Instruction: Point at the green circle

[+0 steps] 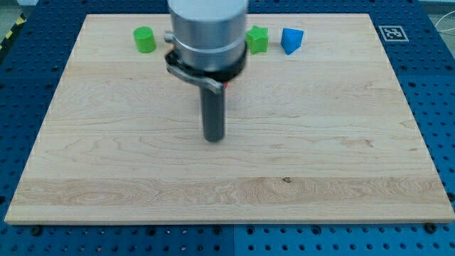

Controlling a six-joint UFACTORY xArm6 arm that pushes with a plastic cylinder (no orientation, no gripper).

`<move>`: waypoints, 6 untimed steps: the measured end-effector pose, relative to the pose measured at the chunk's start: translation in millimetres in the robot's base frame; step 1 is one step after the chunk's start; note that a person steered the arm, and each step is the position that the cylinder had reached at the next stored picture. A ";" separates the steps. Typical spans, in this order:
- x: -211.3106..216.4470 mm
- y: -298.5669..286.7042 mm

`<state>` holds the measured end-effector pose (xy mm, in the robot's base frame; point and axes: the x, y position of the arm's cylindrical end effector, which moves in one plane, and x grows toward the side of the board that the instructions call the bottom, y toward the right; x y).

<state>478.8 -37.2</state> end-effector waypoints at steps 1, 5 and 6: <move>-46.9 -17.9; -140.5 -65.0; -156.1 -78.4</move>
